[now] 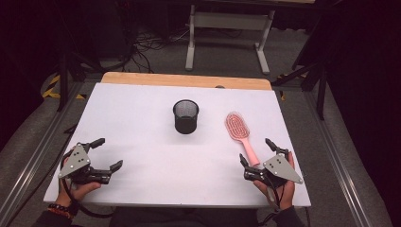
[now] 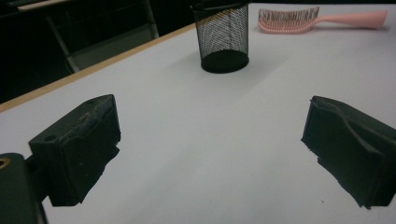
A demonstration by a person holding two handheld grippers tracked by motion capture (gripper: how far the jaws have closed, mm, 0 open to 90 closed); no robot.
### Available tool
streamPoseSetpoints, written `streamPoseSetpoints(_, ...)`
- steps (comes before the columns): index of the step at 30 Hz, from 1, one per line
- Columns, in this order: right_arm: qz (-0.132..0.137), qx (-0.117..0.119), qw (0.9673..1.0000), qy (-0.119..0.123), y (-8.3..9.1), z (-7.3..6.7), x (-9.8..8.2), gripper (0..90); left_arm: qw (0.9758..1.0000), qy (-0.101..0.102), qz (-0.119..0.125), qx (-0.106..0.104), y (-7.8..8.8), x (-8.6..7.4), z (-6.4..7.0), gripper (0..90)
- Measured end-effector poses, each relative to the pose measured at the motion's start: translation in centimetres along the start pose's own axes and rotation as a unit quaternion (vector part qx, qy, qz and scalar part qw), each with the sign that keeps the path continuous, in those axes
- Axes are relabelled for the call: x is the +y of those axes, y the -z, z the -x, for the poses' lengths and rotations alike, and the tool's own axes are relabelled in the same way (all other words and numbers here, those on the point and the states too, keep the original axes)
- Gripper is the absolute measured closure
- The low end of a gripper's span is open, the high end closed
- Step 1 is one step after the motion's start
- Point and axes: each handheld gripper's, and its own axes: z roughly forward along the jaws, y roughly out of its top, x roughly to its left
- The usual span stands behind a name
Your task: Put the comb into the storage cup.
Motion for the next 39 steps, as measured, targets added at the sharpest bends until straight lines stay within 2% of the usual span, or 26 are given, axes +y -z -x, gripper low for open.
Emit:
streamPoseSetpoints(3,-0.007,0.009,0.9999,-0.005,-0.2,0.1,-0.3,6.7,1.0,-0.007,-0.002,-0.002,-0.3,0.0,0.2,5.6)
streamPoseSetpoints(8,-0.018,0.02,0.9995,-0.014,-0.6,0.3,-0.4,6.4,0.9999,-0.005,-0.003,-0.009,-0.5,-0.3,0.1,6.0)
streamPoseSetpoints(12,-0.045,0.027,0.9984,-0.019,-1.1,0.7,-0.5,5.9,0.9997,-0.006,-0.013,-0.018,-0.8,-0.6,0.2,6.5)
streamPoseSetpoints(13,-0.053,0.03,0.998,-0.02,-1.2,0.7,-0.5,6.3,0.9994,-0.01,-0.016,-0.028,-0.7,-0.6,0.1,9.1)
streamPoseSetpoints(14,-0.062,0.036,0.9972,-0.022,-1.4,0.8,-0.5,6.7,0.9991,-0.014,-0.015,-0.038,-0.7,-0.8,0.3,13.2)
streamPoseSetpoints(15,-0.077,0.042,0.9957,-0.03,-1.7,1.1,-0.4,6.7,0.9993,-0.016,-0.016,-0.03,-0.7,-0.8,0.4,13.3)
streamPoseSetpoints(16,-0.089,0.047,0.9941,-0.04,-2.1,1.4,-0.3,6.7,0.9994,-0.015,-0.018,-0.027,-0.8,-0.8,0.4,7.6)
streamPoseSetpoints(17,-0.096,0.055,0.9928,-0.047,-2.2,1.6,-0.2,6.5,0.9994,-0.013,-0.019,-0.025,-0.9,-0.8,0.4,7.3)
streamPoseSetpoints(18,-0.096,0.055,0.9928,-0.047,-2.2,1.6,-0.2,6.5,0.9995,-0.011,-0.017,-0.023,-0.9,-0.8,0.4,7.3)
streamPoseSetpoints(19,-0.112,0.054,0.991,-0.05,-2.5,1.8,-0.1,6.0,0.9996,-0.011,-0.016,-0.019,-0.9,-0.8,0.4,7.1)
streamPoseSetpoints(21,-0.125,0.061,0.9889,-0.052,-2.7,2.0,0.1,5.0,0.9997,-0.008,-0.014,-0.016,-0.9,-0.8,0.4,6.4)
streamPoseSetpoints(22,-0.125,0.061,0.9889,-0.052,-2.7,2.0,0.1,5.0,0.9997,-0.008,-0.016,-0.014,-0.9,-0.8,0.4,6.4)
streamPoseSetpoints(23,-0.139,0.067,0.9868,-0.049,-2.9,2.2,0.2,4.6,0.9997,-0.011,-0.016,-0.014,-0.8,-0.8,0.4,6.4)
streamPoseSetpoints(24,-0.157,0.061,0.9847,-0.043,-3.3,2.3,0.4,5.0,0.9998,-0.009,-0.014,-0.014,-0.8,-0.8,0.4,6.3)
streamPoseSetpoints(25,-0.157,0.061,0.9847,-0.043,-3.3,2.3,0.4,5.0,0.9998,-0.008,-0.014,-0.012,-0.8,-0.8,0.4,6.3)
streamPoseSetpoints(26,-0.172,0.068,0.9816,-0.048,-3.8,2.5,0.6,7.0,0.9998,-0.009,-0.013,-0.01,-0.8,-0.7,0.5,5.2)
streamPoseSetpoints(28,-0.174,0.068,0.9815,-0.041,-3.9,2.6,0.7,8.8,0.9999,-0.008,-0.012,-0.009,-0.8,-0.7,0.5,5.1)
streamPoseSetpoints(29,-0.192,0.056,0.9793,-0.031,-4.5,2.7,1.1,9.7,0.9998,-0.01,-0.017,-0.009,-0.9,-0.7,0.5,5.1)
streamPoseSetpoints(31,-0.197,0.056,0.9783,-0.033,-4.7,2.8,1.1,10.0,0.9997,-0.011,-0.018,-0.011,-1.0,-0.8,0.5,5.1)
streamPoseSetpoints(32,-0.205,0.054,0.9766,-0.038,-4.9,3.0,1.2,10.4,0.9996,-0.013,-0.02,-0.011,-1.0,-0.9,0.5,5.1)
streamPoseSetpoints(34,-0.233,0.056,0.9696,-0.047,-5.7,3.3,1.5,10.8,0.9996,-0.011,-0.022,-0.015,-1.0,-1.0,0.4,5.0)
streamPoseSetpoints(36,-0.244,0.052,0.9669,-0.051,-6.1,3.4,1.6,11.9,0.9996,-0.006,-0.018,-0.02,-1.0,-1.0,0.4,4.8)
streamPoseSetpoints(38,-0.272,0.053,0.9594,-0.051,-6.7,3.6,1.8,13.4,0.9996,-0.008,-0.019,-0.021,-1.1,-1.0,0.5,4.5)
streamPoseSetpoints(39,-0.277,0.053,0.958,-0.052,-7.0,3.7,2.0,13.9,0.9995,-0.009,-0.02,-0.023,-1.1,-1.0,0.5,4.5)
